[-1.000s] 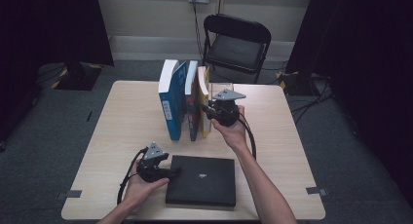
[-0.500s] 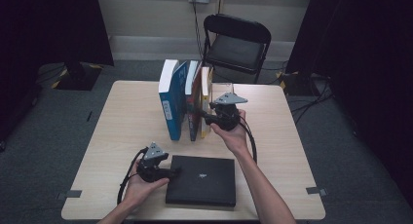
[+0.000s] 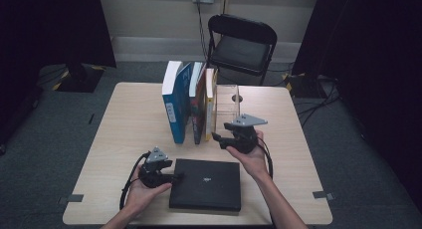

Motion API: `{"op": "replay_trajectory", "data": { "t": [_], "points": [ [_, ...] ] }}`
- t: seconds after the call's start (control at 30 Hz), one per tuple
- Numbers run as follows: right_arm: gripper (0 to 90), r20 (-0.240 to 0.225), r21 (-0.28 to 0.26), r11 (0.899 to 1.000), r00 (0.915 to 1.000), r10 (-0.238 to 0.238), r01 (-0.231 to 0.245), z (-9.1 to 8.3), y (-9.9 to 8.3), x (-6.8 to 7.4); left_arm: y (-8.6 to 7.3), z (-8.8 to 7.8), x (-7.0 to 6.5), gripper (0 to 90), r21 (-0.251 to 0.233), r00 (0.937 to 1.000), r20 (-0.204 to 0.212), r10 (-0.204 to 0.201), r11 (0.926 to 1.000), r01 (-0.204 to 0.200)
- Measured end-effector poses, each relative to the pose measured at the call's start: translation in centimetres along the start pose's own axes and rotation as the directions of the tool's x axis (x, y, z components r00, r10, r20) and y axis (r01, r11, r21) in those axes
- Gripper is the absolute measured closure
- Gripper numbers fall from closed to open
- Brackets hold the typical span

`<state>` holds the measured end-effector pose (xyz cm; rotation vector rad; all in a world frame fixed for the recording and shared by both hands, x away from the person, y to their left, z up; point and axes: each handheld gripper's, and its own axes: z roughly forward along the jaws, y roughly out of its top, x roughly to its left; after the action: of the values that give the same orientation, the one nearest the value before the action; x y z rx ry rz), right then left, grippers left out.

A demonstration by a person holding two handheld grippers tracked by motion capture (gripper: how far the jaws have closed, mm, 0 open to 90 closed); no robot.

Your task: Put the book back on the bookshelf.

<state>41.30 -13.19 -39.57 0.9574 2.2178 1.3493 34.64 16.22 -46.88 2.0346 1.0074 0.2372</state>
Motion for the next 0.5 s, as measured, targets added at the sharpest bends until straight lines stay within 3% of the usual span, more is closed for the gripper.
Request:
{"op": "replay_trajectory", "data": {
  "t": [0.13, 0.23, 0.3, 0.4, 0.5],
  "points": [
    [37.2, -0.034, 0.030, 1.000, 0.9994, 0.008, -0.007, -1.3, -2.8, 0.8, -0.2, -0.2, -0.5, 34.1, 0.016, 0.9994, 0.008, -0.033, 0.9993, 0.033],
    [37.3, -0.053, 0.062, 0.998, 0.9985, 0.015, -0.011, -2.0, -4.7, 1.2, -0.7, -0.6, -0.9, 34.7, 0.029, 0.9979, 0.042, -0.049, 0.9984, 0.048],
    [37.5, -0.068, 0.090, 0.996, 0.9974, 0.022, -0.016, -2.2, -5.9, 1.5, -0.9, -0.9, -1.1, 36.5, 0.035, 0.9975, 0.057, -0.042, 0.9986, 0.040],
    [37.3, -0.073, 0.125, 0.992, 0.9970, 0.024, -0.015, -2.0, -7.2, 1.7, -0.9, -1.0, -1.3, 38.5, 0.033, 0.9988, 0.048, -0.013, 0.9994, 0.011],
    [36.0, -0.078, 0.146, 0.989, 0.9964, 0.031, -0.019, -1.5, -8.2, 1.8, -0.8, -0.9, -1.5, 40.0, 0.034, 0.9987, 0.049, -0.016, 0.9993, 0.015]
  ]
}}
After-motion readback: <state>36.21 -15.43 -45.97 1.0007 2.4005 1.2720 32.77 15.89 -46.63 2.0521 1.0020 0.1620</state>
